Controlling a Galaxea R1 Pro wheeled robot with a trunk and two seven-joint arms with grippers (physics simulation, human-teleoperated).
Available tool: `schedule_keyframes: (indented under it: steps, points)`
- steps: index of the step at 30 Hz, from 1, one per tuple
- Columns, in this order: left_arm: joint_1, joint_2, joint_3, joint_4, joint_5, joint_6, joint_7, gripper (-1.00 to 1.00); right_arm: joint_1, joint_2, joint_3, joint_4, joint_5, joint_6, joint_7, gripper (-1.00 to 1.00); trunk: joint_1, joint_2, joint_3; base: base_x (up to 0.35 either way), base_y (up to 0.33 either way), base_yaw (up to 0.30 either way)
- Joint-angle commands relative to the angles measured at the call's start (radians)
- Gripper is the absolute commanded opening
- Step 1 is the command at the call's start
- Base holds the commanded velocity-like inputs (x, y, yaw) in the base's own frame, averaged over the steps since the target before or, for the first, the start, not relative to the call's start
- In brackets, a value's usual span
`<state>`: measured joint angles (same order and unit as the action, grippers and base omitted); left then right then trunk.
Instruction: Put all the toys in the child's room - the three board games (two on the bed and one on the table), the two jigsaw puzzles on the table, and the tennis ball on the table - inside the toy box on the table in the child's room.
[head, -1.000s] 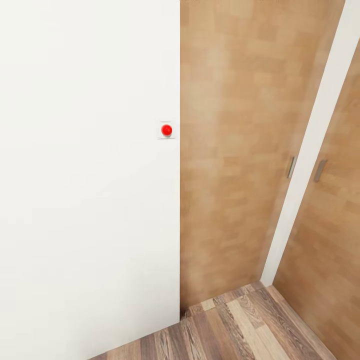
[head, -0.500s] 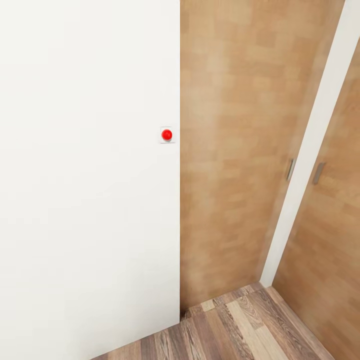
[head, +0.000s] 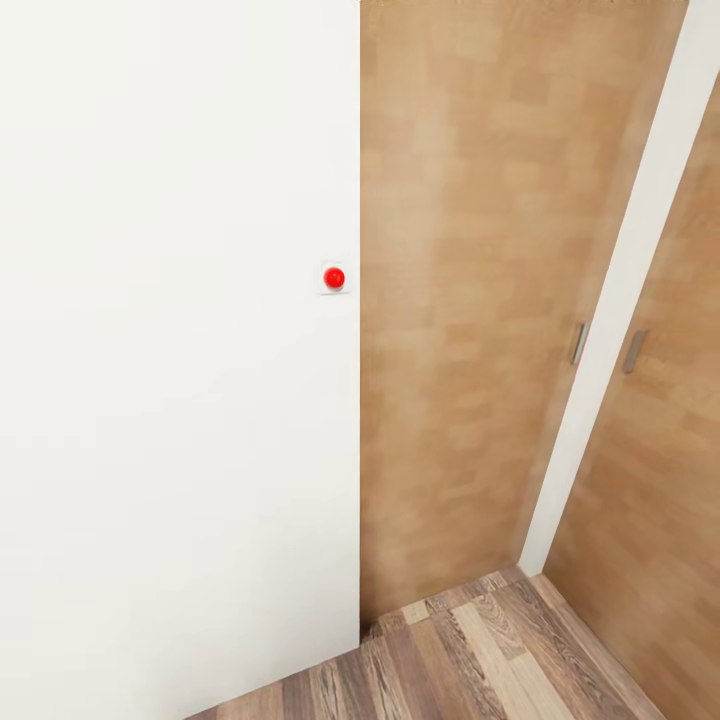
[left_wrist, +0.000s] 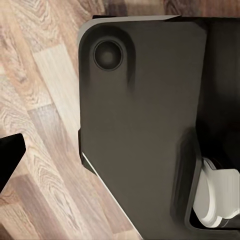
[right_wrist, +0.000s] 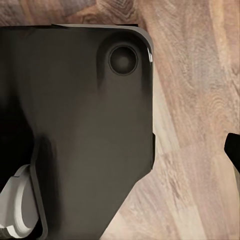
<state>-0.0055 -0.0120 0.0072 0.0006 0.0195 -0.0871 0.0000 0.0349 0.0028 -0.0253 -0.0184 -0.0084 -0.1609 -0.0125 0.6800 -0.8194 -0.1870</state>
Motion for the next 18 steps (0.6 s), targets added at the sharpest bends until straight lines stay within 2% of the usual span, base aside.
schedule_keyframes:
  steps: [1,18]
  points:
    - [-0.001,0.000,0.000,0.001,0.002,-0.003,0.000,1.00,0.000,0.000,-0.002,-0.002,-0.001,-0.002,-0.001,1.00,-0.004,0.006,0.002,0.000,0.000,0.000]
    - [-0.001,0.001,0.000,0.001,0.002,-0.003,0.000,1.00,0.000,0.000,-0.002,-0.002,-0.001,-0.002,-0.001,1.00,-0.069,0.125,0.055,0.000,0.000,0.000]
